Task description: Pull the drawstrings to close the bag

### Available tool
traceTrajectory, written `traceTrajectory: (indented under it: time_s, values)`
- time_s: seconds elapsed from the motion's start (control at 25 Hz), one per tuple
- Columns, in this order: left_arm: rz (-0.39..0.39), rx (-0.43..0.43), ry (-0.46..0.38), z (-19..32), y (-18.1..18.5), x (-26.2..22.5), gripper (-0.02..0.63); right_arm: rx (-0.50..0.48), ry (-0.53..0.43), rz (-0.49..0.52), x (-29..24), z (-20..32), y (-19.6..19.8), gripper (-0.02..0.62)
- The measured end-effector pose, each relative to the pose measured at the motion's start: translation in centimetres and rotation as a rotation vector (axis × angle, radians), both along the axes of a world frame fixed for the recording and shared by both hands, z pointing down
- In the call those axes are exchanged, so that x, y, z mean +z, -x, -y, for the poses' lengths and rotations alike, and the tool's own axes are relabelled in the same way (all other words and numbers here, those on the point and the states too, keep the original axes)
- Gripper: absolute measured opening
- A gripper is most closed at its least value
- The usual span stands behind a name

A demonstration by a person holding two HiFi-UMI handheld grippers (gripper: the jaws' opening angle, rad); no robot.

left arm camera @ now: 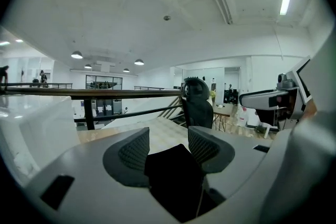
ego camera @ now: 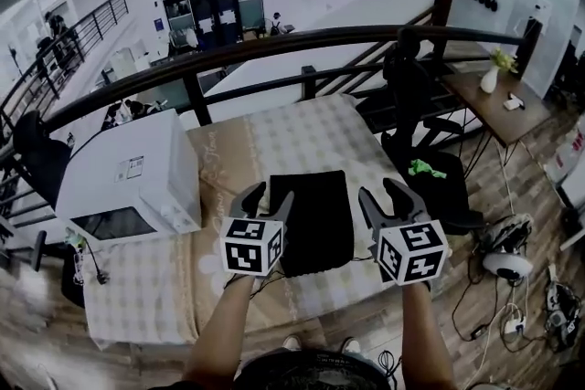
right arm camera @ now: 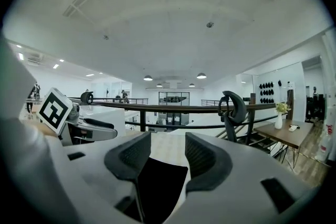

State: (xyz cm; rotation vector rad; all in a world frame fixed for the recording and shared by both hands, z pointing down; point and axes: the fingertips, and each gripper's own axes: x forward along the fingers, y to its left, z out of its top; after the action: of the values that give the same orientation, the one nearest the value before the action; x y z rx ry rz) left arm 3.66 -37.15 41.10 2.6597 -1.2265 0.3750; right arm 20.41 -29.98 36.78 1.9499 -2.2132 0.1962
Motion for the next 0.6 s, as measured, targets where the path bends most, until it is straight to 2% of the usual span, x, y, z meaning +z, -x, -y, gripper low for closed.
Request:
traceTrajectory:
  time_s: [0.6]
  values:
    - [0.030,-0.247,-0.038,-3.9,-0.7,-0.6,0.232,-0.248,-0.020,0.024,0.4,0.4,-3.6,0.189]
